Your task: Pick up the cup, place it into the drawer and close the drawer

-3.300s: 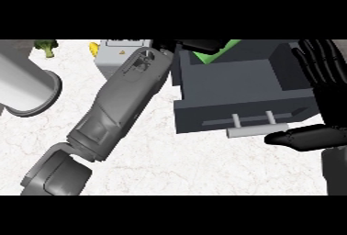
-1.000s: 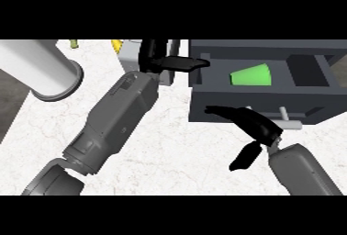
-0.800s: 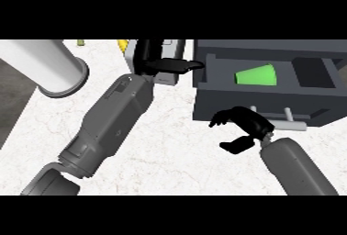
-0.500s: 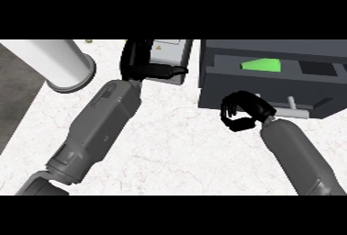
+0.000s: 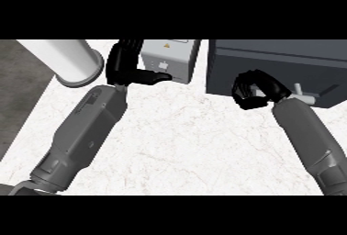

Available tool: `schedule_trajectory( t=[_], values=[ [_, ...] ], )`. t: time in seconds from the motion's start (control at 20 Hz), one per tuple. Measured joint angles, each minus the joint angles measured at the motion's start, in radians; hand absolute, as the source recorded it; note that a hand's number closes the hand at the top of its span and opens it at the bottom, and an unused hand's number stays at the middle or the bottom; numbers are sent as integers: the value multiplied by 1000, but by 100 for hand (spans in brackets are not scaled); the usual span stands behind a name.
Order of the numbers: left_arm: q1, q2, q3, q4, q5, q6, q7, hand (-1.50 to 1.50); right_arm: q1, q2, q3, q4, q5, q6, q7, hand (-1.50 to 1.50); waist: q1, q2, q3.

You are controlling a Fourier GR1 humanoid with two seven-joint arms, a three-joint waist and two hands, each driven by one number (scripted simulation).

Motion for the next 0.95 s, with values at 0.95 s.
schedule_trajectory(
  t=[0.95],
  values=[
    [79, 44, -19, -75, 9, -94, 24, -150, 26, -56, -68, -27, -141, 221, -14, 150, 46, 12, 10]
  ],
)
